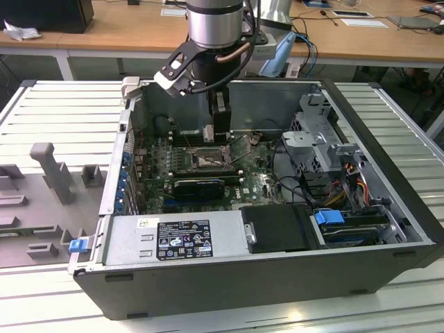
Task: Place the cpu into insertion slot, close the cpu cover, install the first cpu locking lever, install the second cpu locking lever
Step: 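Place the cpu into insertion slot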
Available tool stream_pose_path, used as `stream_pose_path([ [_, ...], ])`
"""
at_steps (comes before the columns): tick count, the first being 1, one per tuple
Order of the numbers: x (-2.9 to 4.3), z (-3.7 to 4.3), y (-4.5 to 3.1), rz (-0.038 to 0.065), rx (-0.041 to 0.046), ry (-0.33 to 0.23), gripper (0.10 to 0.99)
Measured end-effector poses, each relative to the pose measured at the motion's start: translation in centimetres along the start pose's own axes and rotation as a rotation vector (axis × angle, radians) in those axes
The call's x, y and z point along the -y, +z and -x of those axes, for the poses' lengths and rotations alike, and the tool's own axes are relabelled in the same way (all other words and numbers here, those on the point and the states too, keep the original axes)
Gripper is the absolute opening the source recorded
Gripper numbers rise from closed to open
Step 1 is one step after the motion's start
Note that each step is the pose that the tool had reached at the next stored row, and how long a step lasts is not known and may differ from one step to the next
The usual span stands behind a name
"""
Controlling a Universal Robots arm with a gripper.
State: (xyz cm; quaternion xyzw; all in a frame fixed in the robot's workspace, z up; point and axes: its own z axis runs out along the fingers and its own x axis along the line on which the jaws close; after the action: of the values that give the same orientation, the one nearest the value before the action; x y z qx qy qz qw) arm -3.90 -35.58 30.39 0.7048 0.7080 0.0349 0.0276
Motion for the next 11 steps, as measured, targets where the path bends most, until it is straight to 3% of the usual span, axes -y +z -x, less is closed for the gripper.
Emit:
stream_pose_path([
  [11, 0.1, 0.01, 1.17, 0.0, 0.0, 0.0, 0.533],
])
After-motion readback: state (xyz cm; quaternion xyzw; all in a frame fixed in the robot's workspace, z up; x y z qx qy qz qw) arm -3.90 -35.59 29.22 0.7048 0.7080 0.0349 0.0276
